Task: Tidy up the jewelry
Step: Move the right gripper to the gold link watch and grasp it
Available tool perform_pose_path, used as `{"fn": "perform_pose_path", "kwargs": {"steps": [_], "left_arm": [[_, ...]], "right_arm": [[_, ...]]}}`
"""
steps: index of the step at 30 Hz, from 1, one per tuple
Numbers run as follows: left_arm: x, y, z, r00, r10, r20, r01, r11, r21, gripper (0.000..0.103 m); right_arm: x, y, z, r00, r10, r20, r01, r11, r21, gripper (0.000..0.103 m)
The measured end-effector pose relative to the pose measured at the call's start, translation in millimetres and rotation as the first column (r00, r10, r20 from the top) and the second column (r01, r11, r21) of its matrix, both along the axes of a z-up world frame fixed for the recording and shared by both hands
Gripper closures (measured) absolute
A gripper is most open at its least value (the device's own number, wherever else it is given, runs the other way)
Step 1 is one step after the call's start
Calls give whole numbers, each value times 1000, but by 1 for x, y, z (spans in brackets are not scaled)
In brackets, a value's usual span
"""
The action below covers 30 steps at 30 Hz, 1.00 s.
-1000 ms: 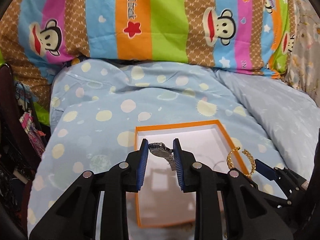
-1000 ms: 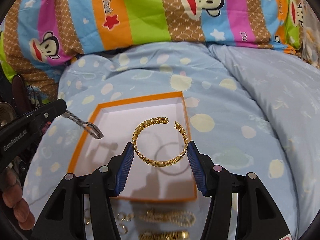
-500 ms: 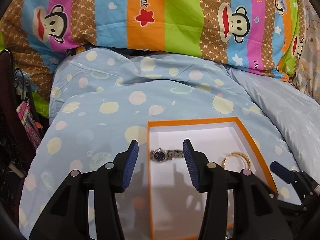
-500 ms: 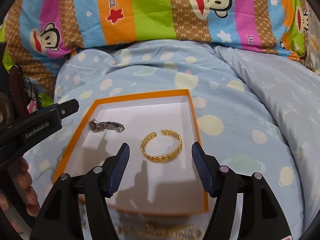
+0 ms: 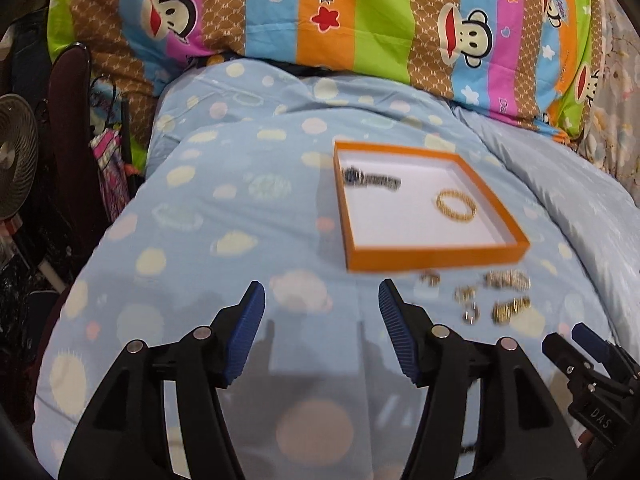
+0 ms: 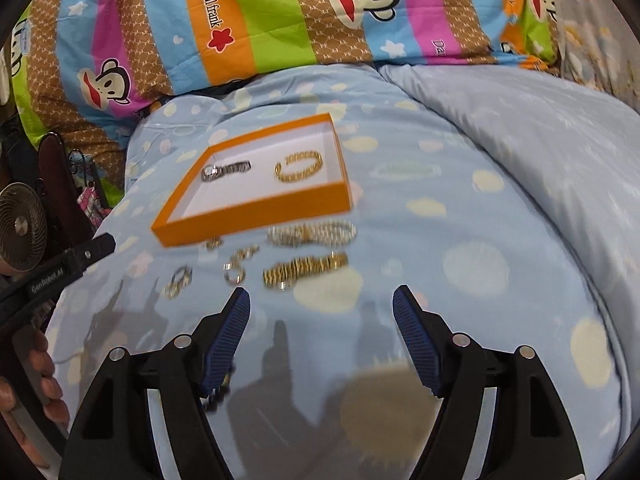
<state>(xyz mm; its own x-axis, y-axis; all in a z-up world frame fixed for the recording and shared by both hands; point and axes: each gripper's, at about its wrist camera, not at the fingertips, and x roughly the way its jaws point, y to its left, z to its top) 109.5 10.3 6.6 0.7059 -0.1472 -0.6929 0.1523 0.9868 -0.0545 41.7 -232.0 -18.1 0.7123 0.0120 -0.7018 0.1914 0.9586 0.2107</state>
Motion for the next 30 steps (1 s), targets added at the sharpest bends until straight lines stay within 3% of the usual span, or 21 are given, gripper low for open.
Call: {"fn": "perform_pose_path", "kwargs": {"steps": [6,12,17,26,30], "left_arm": [[-24,-2,-18,1000,-6,-30,6,1000,21,46],[-37,-7,-29,998,-34,-53,35,999,16,46],[-35,-4,-31,997,-26,-67,26,1000,-2,44],[-27,13,-38,992,6,-123,-17,996,-93,43],[-27,13,-38,992,0,-123,-13,995,-98,41]], "right_arm": [[-12,4,-5,1000,-15,-9,14,1000,-17,31],[4,7,-4,1000,2,-21,-2,1000,-27,34],[30,11,-10,997,44,-64,-43,999,22,63],[56,5,-19,997,-3,-80,16,987,159,65],[68,6,-20,996,-35,-82,47,986,158,64]]}}
